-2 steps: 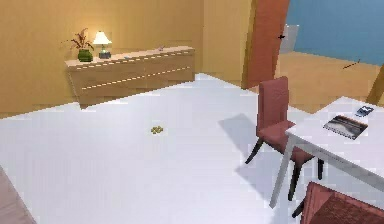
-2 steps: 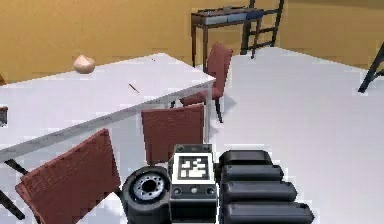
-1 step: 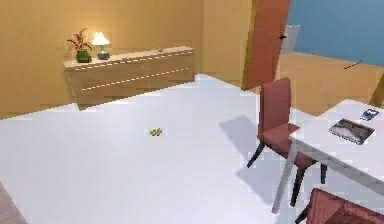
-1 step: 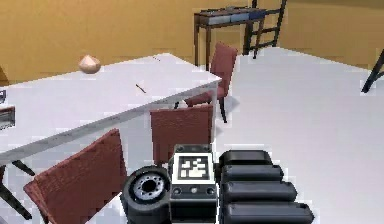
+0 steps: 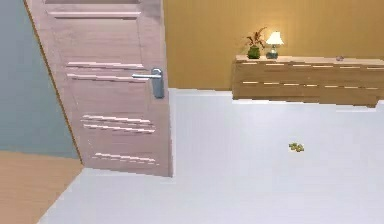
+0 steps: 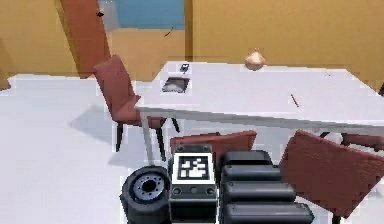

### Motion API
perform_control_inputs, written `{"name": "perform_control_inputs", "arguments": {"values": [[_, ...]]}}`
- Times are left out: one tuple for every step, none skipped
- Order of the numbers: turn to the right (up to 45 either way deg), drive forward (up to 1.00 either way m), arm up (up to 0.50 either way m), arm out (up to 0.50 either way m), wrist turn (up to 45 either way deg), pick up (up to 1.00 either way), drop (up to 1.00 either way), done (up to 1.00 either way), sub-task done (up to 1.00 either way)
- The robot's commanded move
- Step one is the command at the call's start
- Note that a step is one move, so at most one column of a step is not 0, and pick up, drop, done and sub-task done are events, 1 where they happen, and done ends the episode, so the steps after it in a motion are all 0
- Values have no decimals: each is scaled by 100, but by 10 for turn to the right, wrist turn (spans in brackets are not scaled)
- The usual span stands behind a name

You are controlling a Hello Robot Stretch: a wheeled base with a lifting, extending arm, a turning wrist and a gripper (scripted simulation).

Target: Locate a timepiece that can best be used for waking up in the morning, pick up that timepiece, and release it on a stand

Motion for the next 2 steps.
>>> {"name": "perform_control_inputs", "arguments": {"values": [[-450,0,0,0,0,0,0,0,0],[-300,0,0,0,0,0,0,0,0]]}}
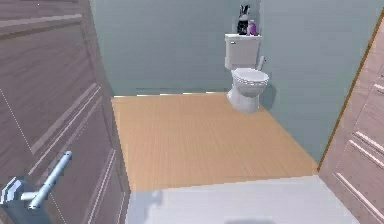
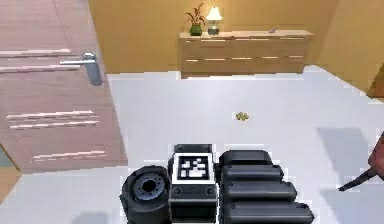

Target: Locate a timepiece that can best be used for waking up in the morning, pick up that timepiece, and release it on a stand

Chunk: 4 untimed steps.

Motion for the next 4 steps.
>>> {"name": "perform_control_inputs", "arguments": {"values": [[-30,0,0,0,0,0,0,0,0],[0,100,0,0,0,0,0,0,0],[0,60,0,0,0,0,0,0,0],[-420,0,0,0,0,0,0,0,0]]}}
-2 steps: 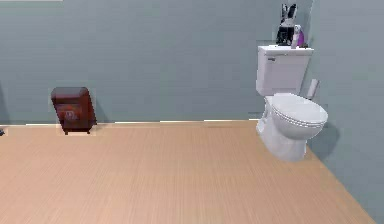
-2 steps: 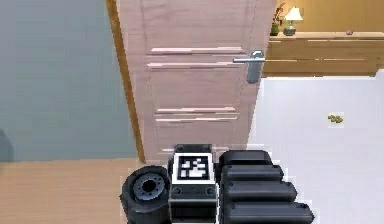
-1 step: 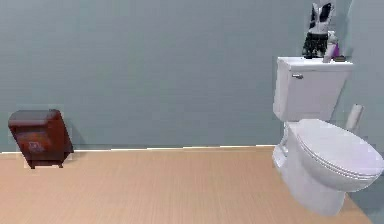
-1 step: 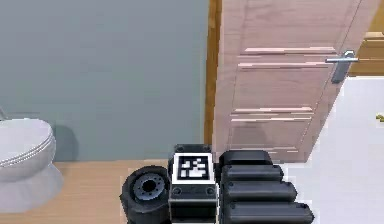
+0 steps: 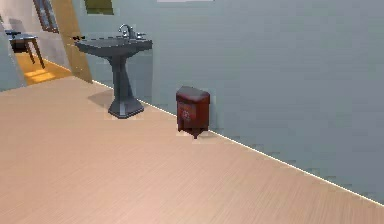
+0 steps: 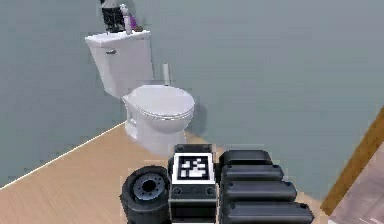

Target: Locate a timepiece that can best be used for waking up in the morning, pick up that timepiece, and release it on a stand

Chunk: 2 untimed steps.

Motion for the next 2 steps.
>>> {"name": "perform_control_inputs", "arguments": {"values": [[0,35,0,0,0,0,0,0,0],[-450,0,0,0,0,0,0,0,0]]}}
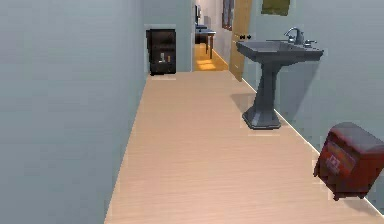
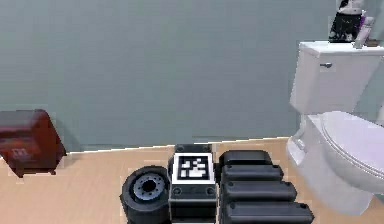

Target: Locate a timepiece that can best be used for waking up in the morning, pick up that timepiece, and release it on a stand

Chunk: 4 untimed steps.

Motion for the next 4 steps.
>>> {"name": "perform_control_inputs", "arguments": {"values": [[-30,0,0,0,0,0,0,0,0],[0,15,0,0,0,0,0,0,0],[30,0,0,0,0,0,0,0,0],[450,0,0,0,0,0,0,0,0]]}}
